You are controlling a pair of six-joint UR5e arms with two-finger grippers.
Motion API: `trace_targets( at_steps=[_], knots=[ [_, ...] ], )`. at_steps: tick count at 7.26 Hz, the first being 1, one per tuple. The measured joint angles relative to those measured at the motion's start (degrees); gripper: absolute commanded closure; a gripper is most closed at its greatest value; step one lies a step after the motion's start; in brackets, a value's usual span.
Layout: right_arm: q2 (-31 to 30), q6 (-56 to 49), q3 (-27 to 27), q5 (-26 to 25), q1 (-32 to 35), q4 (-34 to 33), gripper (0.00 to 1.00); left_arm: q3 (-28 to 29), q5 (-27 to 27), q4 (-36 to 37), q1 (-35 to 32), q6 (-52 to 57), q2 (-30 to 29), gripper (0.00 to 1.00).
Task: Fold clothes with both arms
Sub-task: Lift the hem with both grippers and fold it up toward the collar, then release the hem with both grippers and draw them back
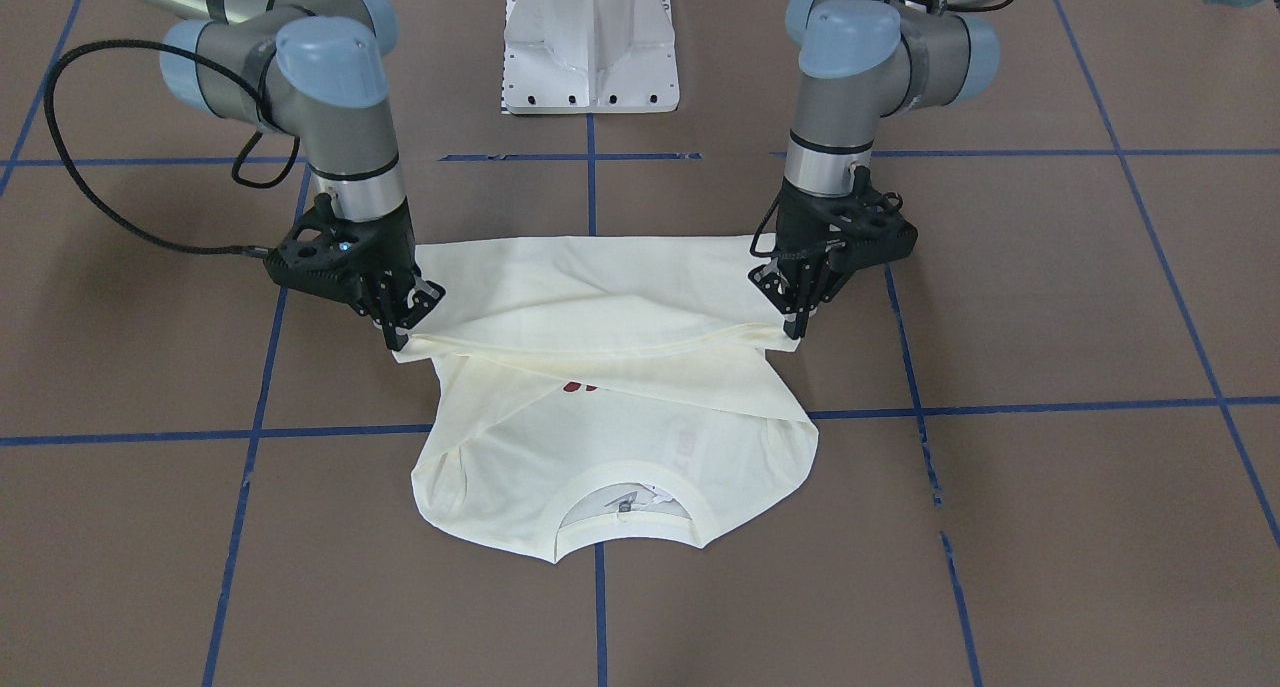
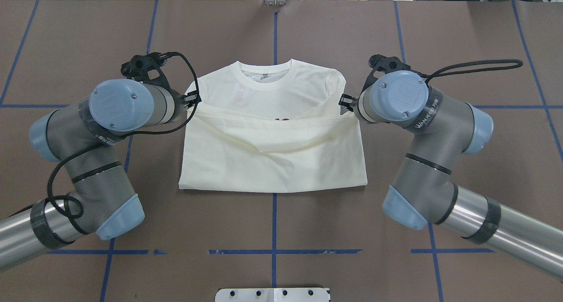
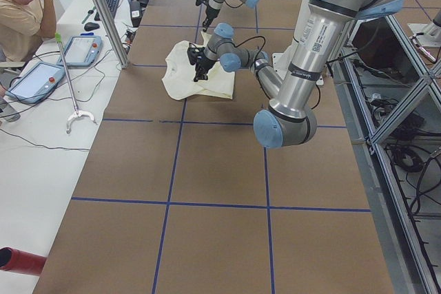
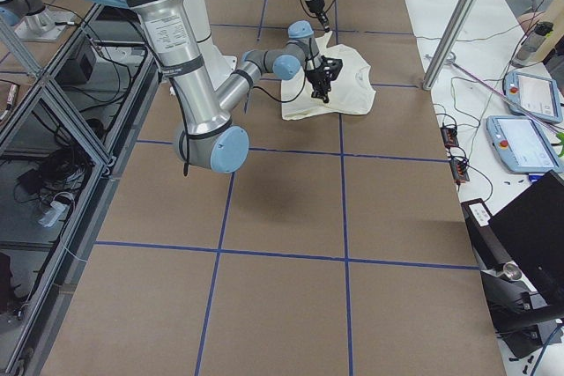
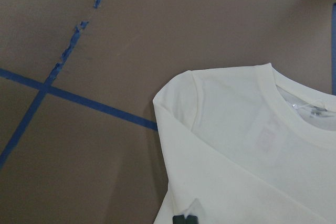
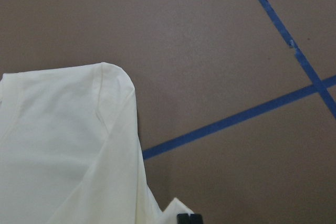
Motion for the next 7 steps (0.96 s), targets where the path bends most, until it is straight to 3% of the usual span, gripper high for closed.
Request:
trace_targets(
  at_steps=[3, 5, 6, 7],
  knots=[
    [7.75, -1.37, -16.13, 1.28, 3.66, 7.57, 1.00, 15.32, 2.23, -11.49, -3.37, 2.76, -3.66, 1.00],
    [9.19, -2.51, -21.65, 1.89, 4.50, 12.62, 1.00, 20.26, 3.41, -16.10, -3.76, 3.61, -4.23, 1.00],
    [9.51, -2.65, -22.76, 1.94, 4.57, 13.45, 1.00, 20.74, 3.49, -16.74, -3.79, 3.71, -4.49, 0.58],
    [9.91, -2.68, -23.17, 1.94, 4.62, 13.76, 0.60, 20.80, 3.41, -16.99, -3.84, 3.83, -4.91, 0.36]
  ],
)
